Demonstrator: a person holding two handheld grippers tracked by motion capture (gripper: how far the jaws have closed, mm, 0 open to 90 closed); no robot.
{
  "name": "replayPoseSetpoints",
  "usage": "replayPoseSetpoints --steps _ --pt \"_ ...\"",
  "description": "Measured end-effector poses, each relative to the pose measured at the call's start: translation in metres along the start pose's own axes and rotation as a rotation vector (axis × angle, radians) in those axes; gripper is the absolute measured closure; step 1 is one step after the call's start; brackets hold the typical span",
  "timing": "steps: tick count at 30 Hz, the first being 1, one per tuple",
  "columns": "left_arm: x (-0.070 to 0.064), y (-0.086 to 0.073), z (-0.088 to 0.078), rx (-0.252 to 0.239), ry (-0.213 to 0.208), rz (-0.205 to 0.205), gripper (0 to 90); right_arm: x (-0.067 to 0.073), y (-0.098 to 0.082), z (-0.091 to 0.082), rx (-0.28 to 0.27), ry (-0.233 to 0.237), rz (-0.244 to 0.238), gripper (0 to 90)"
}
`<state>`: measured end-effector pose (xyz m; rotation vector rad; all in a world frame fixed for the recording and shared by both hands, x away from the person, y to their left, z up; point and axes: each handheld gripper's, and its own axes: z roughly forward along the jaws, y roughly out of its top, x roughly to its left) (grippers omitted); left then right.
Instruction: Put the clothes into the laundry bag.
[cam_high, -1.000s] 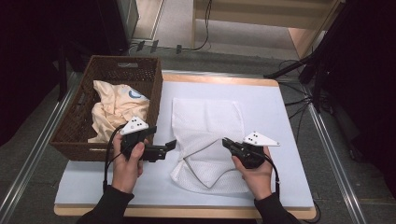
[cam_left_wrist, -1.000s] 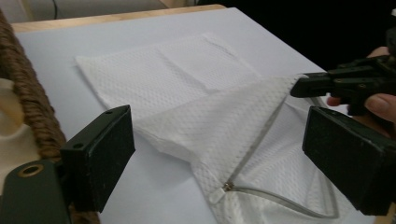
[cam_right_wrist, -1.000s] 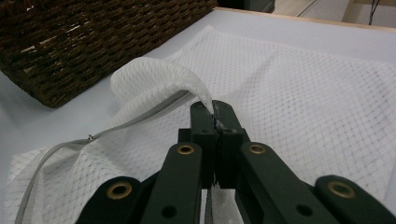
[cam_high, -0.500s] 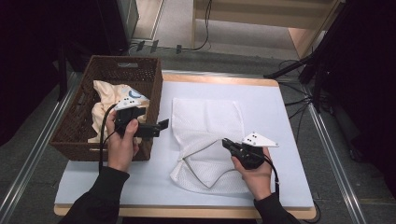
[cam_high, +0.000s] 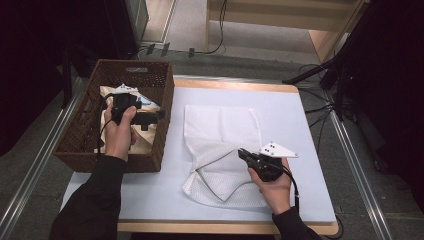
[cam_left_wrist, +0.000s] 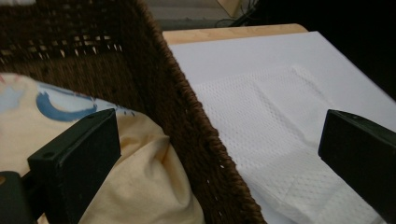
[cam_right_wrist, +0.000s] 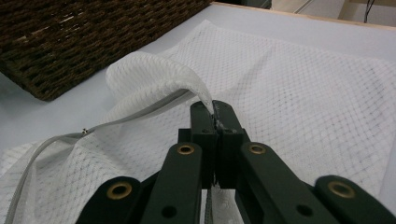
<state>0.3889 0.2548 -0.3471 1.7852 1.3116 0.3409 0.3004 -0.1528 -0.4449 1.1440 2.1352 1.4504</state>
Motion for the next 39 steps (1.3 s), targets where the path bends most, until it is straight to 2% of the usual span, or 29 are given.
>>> replayPoseSetpoints --steps 1,5,7,13,17,19,21,22,24,26,27,28,30,34,36,37,38,39 --pt "0.006 0.0 0.002 0.006 -0.001 -0.027 0.0 0.0 0.0 0.0 0.0 0.0 -0.001 89.5" --pt "0.021 0.002 0.007 0.027 0.035 -0.051 0.0 -0.001 0.0 -0.001 -0.003 0.004 0.005 89.5" --pt "0.028 0.002 0.009 0.044 0.056 -0.047 0.0 -0.002 0.0 -0.001 -0.005 0.003 0.006 89.5" --pt "0.058 0.002 0.007 0.069 0.159 -0.111 0.0 -0.003 0.0 -0.002 -0.006 0.005 0.009 89.4" --pt "0.085 -0.004 0.001 0.12 0.224 -0.154 0.0 -0.003 0.0 -0.002 -0.004 0.008 0.013 89.4" --pt "0.093 -0.006 -0.001 0.138 0.204 -0.203 0.0 -0.003 -0.001 -0.001 -0.004 0.007 0.012 89.4" --pt "0.095 -0.007 0.0 0.15 0.179 -0.225 0.0 -0.003 -0.001 -0.001 -0.002 0.008 0.012 89.4" --pt "0.096 -0.008 0.001 0.164 0.18 -0.221 0.0 -0.003 -0.001 -0.001 -0.002 0.01 0.013 89.4" --pt "0.101 -0.01 0.005 0.204 0.194 -0.244 0.0 -0.003 -0.001 0.0 -0.001 0.01 0.013 89.4" --pt "0.106 -0.013 0.011 0.253 0.228 -0.276 0.2 -0.002 -0.001 0.0 -0.001 0.011 0.009 89.4" --pt "0.108 -0.014 0.012 0.273 0.253 -0.281 0.2 -0.002 -0.001 0.0 0.002 0.011 0.008 89.4" --pt "0.109 -0.015 0.015 0.3 0.302 -0.289 0.6 -0.001 -0.001 0.0 0.002 0.013 0.007 89.4" --pt "0.11 -0.016 0.018 0.335 0.341 -0.296 4.7 -0.001 -0.001 0.0 0.003 0.014 0.007 89.4" --pt "0.116 -0.019 0.026 0.385 0.325 -0.335 5.0 -0.002 -0.003 0.0 0.006 0.017 0.013 89.3" --pt "0.12 -0.024 0.033 0.432 0.266 -0.393 6.8 -0.002 -0.003 0.0 0.006 0.018 0.011 89.2" --pt "0.12 -0.025 0.036 0.45 0.25 -0.403 9.1 -0.001 -0.003 0.0 0.006 0.02 0.012 89.2" --pt "0.118 -0.026 0.04 0.478 0.234 -0.404 16.3 -0.001 -0.003 0.0 0.005 0.02 0.011 89.2" --pt "0.114 -0.026 0.044 0.502 0.227 -0.373 21.9 -0.001 -0.003 0.0 0.005 0.022 0.011 89.2"
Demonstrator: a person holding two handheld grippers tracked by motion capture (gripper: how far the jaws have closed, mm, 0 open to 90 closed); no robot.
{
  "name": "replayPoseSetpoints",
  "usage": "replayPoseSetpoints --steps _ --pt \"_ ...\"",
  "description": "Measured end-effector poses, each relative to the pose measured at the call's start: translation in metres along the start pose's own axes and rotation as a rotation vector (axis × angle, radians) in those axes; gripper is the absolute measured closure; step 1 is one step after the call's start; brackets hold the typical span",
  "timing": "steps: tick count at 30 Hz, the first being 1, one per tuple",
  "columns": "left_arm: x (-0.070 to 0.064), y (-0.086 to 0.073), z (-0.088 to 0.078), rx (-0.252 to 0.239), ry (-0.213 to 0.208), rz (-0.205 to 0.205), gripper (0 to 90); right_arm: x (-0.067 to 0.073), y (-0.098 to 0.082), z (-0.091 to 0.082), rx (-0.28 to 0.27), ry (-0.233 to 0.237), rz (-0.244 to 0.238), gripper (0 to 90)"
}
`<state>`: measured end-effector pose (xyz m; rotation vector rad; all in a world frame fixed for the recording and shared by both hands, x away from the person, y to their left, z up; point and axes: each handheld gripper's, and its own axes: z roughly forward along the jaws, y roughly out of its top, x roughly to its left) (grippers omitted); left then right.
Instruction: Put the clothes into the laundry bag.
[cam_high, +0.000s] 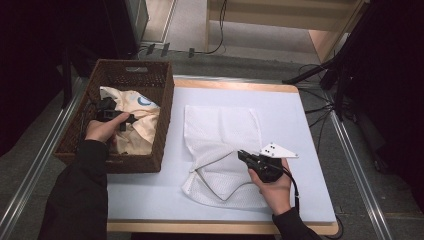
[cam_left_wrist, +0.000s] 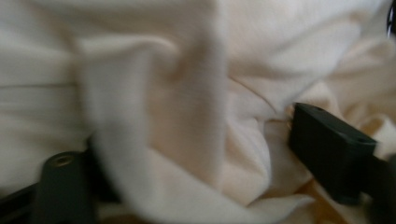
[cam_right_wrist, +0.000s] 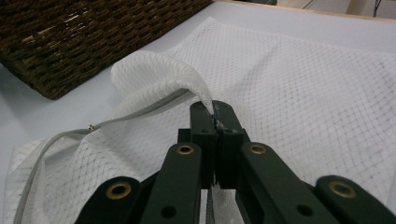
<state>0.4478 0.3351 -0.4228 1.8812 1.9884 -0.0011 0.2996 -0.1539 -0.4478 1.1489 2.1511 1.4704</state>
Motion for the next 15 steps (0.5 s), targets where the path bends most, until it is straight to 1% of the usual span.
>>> replayPoseSetpoints --steps 1,2,3,4,5,6,7,9,10,12,13,14,15 --pt "-0.003 0.0 0.0 0.011 -0.004 0.021 24.9 0.0 0.0 0.0 0.0 0.0 -0.002 89.2" --pt "-0.006 0.0 0.0 0.025 -0.025 0.043 45.6 0.0 0.0 0.0 0.0 0.001 0.0 89.2" --pt "-0.007 0.0 0.001 0.04 -0.068 0.061 45.6 0.0 0.0 0.0 0.0 0.001 0.0 89.2" --pt "-0.009 -0.001 0.0 0.046 -0.107 0.068 54.6 0.0 0.0 0.001 0.001 0.0 0.003 89.2" --pt "-0.01 0.0 -0.002 0.045 -0.123 0.08 61.2 0.0 0.0 0.001 0.004 -0.001 0.005 89.2" --pt "-0.014 0.0 -0.005 0.031 -0.143 0.108 65.8 -0.001 0.0 0.002 0.001 0.0 0.0 89.2" --pt "-0.018 0.0 -0.007 0.015 -0.17 0.135 67.9 -0.001 0.0 0.002 0.003 -0.001 0.0 89.2" --pt "-0.025 -0.001 -0.012 -0.009 -0.271 0.198 69.0 0.0 0.0 0.002 0.005 0.001 -0.002 89.2" --pt "-0.029 -0.002 -0.014 -0.018 -0.307 0.229 69.0 0.0 0.0 0.002 0.006 0.0 -0.002 89.2" --pt "-0.035 -0.003 -0.016 -0.023 -0.34 0.265 68.2 0.0 0.0 0.002 0.005 0.0 -0.002 89.2" --pt "-0.038 -0.004 -0.016 -0.016 -0.353 0.28 64.4 -0.001 -0.001 0.003 0.006 0.0 0.0 89.2" --pt "-0.039 -0.004 -0.016 -0.02 -0.366 0.292 64.4 -0.001 -0.001 0.003 0.006 0.0 0.0 89.2" --pt "-0.039 -0.003 -0.017 -0.022 -0.369 0.293 60.2 -0.001 -0.001 0.004 0.008 0.0 -0.001 89.2"
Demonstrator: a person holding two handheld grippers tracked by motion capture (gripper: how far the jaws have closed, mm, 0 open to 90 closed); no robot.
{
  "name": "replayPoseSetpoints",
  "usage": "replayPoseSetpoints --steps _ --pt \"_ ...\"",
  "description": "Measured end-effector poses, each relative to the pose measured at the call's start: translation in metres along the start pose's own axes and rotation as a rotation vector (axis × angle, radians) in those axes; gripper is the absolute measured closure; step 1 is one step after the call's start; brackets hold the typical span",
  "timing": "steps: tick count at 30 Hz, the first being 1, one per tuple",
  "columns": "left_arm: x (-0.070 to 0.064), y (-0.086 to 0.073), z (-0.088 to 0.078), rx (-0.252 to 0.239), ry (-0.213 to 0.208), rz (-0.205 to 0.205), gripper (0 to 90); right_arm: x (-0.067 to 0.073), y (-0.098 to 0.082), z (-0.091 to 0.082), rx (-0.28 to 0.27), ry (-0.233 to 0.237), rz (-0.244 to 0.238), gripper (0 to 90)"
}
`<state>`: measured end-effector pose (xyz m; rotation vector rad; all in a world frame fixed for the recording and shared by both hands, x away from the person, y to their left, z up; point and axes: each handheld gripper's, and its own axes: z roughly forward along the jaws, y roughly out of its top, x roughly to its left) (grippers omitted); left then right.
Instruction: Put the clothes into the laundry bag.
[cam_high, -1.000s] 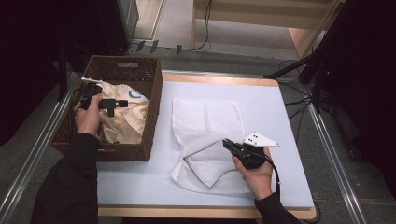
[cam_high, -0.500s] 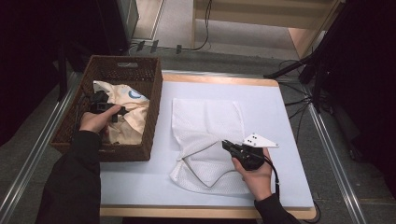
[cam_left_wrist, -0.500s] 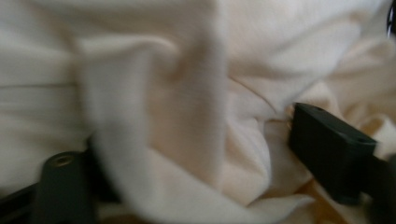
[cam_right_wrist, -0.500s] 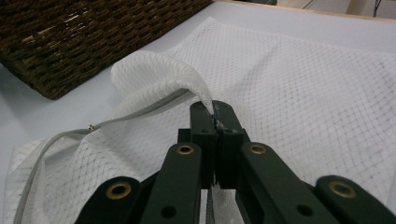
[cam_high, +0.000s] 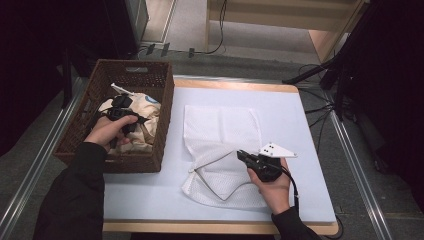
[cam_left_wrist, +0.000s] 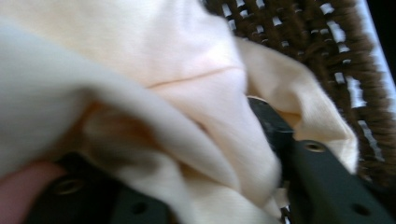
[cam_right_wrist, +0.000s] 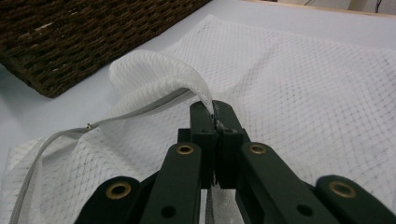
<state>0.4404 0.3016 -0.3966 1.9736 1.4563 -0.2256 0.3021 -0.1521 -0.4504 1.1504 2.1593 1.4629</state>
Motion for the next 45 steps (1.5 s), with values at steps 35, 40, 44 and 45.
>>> replayPoseSetpoints --steps 35,40,44,45 --pt "-0.004 0.001 0.018 0.113 0.202 0.016 4.4 -0.002 -0.001 0.0 0.006 0.011 0.01 88.9" --pt "-0.009 0.001 0.04 0.251 0.401 0.078 0.0 -0.001 -0.001 0.0 0.012 0.013 0.004 88.9" --pt "-0.008 0.002 0.041 0.226 0.408 0.087 1.6 -0.001 -0.001 0.0 0.013 0.014 0.005 88.9" --pt "-0.009 0.001 0.041 0.224 0.391 0.094 6.5 -0.001 -0.001 0.0 0.013 0.015 0.005 88.9"
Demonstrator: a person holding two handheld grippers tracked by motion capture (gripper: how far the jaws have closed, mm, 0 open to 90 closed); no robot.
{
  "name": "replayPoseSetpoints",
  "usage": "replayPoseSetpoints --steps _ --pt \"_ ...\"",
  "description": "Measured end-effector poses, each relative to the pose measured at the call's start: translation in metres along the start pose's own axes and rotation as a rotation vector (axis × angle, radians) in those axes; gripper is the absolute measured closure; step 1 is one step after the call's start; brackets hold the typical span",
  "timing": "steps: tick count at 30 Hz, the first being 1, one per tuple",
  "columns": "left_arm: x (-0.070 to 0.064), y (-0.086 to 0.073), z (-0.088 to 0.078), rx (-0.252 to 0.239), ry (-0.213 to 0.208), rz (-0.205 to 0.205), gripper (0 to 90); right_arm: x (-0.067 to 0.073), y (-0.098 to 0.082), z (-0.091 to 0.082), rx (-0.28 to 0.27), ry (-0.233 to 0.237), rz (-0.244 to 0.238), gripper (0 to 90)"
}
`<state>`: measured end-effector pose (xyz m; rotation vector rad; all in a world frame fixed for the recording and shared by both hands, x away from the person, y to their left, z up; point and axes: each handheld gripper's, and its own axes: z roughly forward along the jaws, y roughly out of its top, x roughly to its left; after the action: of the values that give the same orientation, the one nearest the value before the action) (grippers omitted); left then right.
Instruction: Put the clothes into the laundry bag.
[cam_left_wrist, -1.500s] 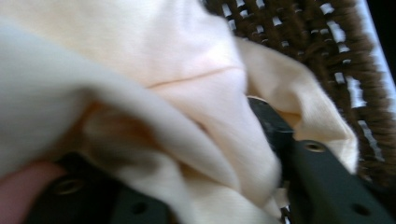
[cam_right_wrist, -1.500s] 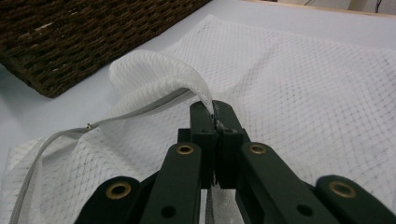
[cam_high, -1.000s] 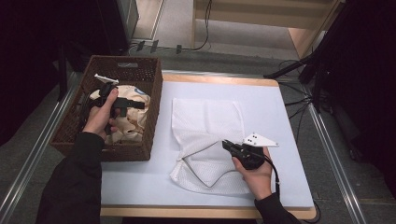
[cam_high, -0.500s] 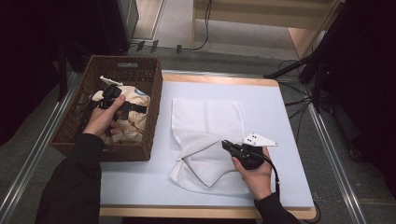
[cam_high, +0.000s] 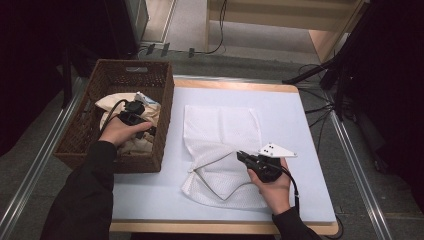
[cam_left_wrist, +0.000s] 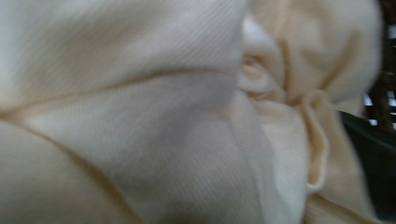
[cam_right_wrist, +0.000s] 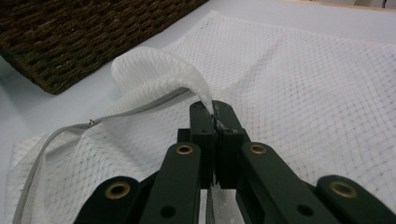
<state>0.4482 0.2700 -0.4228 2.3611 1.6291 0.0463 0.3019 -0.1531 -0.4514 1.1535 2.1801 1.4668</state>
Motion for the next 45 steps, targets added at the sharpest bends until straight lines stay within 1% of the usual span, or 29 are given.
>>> replayPoseSetpoints --steps 2,3,4,5,6,8,9,10,11,12,15,17,18,19,20,22,24,26,27,28,30,33,35,38,40,41,43,44,45 --pt "0.0 0.0 0.001 0.0 -0.049 0.0 21.4 0.0 0.0 0.0 0.001 0.0 0.0 88.9" --pt "-0.001 0.0 0.0 0.0 -0.041 0.015 26.5 0.0 0.0 0.0 0.001 0.0 0.0 88.9" --pt "-0.001 0.0 -0.002 -0.009 -0.068 0.017 30.9 0.0 0.0 0.0 0.0 0.0 0.001 88.9" --pt "0.0 0.0 -0.003 -0.009 -0.109 0.019 45.5 0.0 0.0 0.0 -0.001 0.0 -0.002 88.9" --pt "-0.001 -0.001 -0.003 -0.015 -0.115 0.034 53.4 0.0 0.0 0.0 -0.001 0.0 -0.001 88.9" --pt "-0.004 -0.001 -0.007 -0.023 -0.126 0.08 62.8 0.0 0.0 0.0 0.0 0.0 -0.001 88.9" --pt "-0.006 -0.001 -0.008 -0.03 -0.13 0.101 65.7 -0.001 0.0 0.0 0.0 0.0 -0.001 88.9" --pt "-0.007 -0.002 -0.01 -0.034 -0.134 0.116 67.5 -0.001 0.0 0.001 0.001 -0.002 -0.001 88.9" --pt "-0.007 -0.002 -0.012 -0.044 -0.14 0.114 69.2 -0.001 0.0 0.0 0.001 -0.002 0.0 88.9" --pt "-0.006 -0.002 -0.014 -0.051 -0.144 0.117 69.8 -0.001 0.0 0.0 0.0 -0.002 -0.001 88.9" --pt "-0.004 -0.003 -0.024 -0.12 -0.146 0.108 70.6 -0.001 0.0 0.0 0.002 -0.003 0.0 88.9" --pt "-0.003 -0.005 -0.03 -0.177 -0.169 0.11 71.0 -0.001 0.0 0.0 0.002 -0.003 0.0 89.0" --pt "-0.002 -0.007 -0.036 -0.227 -0.202 0.1 71.1 -0.001 0.0 0.0 0.002 -0.003 -0.002 89.1" --pt "-0.002 -0.008 -0.039 -0.255 -0.207 0.1 71.2 -0.001 0.0 0.001 0.002 -0.002 -0.002 89.1" --pt "-0.003 -0.01 -0.044 -0.296 -0.202 0.105 71.2 -0.002 0.0 0.001 0.002 -0.002 -0.003 89.2" --pt "-0.004 -0.012 -0.052 -0.353 -0.205 0.106 71.2 -0.002 0.0 0.001 0.002 -0.003 -0.003 89.2" --pt "-0.007 -0.015 -0.063 -0.412 -0.214 0.125 71.2 -0.002 0.0 0.001 0.001 -0.005 -0.004 89.2" --pt "-0.011 -0.018 -0.07 -0.451 -0.203 0.15 71.3 -0.002 0.0 0.001 0.0 -0.005 -0.003 89.3" --pt "-0.013 -0.02 -0.073 -0.47 -0.188 0.165 71.3 -0.002 0.0 0.001 0.002 -0.006 -0.004 89.3" --pt "-0.016 -0.022 -0.077 -0.497 -0.161 0.18 71.3 -0.002 0.0 0.001 0.002 -0.006 -0.003 89.3" --pt "-0.02 -0.025 -0.082 -0.541 -0.157 0.187 71.3 -0.002 0.0 0.001 0.002 -0.006 -0.004 89.3" --pt "-0.025 -0.032 -0.09 -0.634 -0.159 0.189 71.3 -0.001 0.0 0.001 0.004 -0.005 -0.007 89.3" --pt "-0.028 -0.036 -0.094 -0.681 -0.162 0.188 71.4 -0.001 0.0 0.001 0.003 -0.004 -0.007 89.3" --pt "-0.034 -0.04 -0.099 -0.728 -0.163 0.199 71.3 -0.002 0.0 0.001 0.002 -0.005 -0.004 89.3" --pt "-0.04 -0.042 -0.101 -0.734 -0.166 0.22 71.4 -0.002 0.0 0.001 0.002 -0.005 -0.008 89.3" --pt "-0.042 -0.043 -0.102 -0.74 -0.184 0.224 71.3 -0.002 0.0 0.001 0.003 -0.005 -0.006 89.3" --pt "-0.047 -0.046 -0.104 -0.766 -0.236 0.217 71.4 -0.002 0.0 0.001 0.005 -0.006 -0.006 89.3" --pt "-0.05 -0.047 -0.104 -0.775 -0.249 0.22 71.4 -0.002 0.0 0.001 0.004 -0.006 -0.006 89.3" --pt "-0.055 -0.048 -0.104 -0.781 -0.251 0.233 71.4 -0.002 0.0 0.001 0.004 -0.006 -0.004 89.3"
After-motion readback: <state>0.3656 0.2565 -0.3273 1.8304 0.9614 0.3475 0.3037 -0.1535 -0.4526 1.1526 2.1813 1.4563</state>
